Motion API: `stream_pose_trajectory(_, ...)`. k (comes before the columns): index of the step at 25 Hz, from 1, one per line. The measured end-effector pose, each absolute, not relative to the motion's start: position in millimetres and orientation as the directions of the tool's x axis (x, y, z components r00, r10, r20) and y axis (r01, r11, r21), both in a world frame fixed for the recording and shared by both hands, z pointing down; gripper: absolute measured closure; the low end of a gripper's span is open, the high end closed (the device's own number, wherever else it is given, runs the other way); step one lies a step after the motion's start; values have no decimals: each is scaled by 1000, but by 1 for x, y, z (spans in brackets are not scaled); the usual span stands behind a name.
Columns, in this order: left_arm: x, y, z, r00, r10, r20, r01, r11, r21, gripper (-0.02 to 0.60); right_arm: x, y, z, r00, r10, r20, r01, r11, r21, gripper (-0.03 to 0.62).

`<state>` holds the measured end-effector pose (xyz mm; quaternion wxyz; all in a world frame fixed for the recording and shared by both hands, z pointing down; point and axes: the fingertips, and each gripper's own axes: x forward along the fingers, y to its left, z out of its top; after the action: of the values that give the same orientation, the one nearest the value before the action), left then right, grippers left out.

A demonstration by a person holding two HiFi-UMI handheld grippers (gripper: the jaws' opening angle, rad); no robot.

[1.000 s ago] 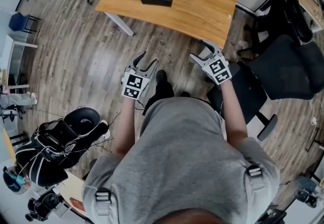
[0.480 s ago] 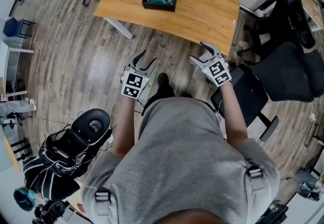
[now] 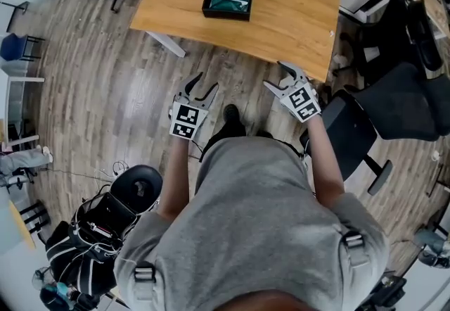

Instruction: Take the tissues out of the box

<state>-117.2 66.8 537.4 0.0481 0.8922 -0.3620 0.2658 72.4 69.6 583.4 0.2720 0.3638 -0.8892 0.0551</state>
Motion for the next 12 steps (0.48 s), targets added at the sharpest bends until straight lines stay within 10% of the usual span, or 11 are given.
stream_pose_trajectory(12,-144,22,543,626,-596,503,-642,-760,-102,351,43,37,596,-556,-632,540,-704,703,97,278)
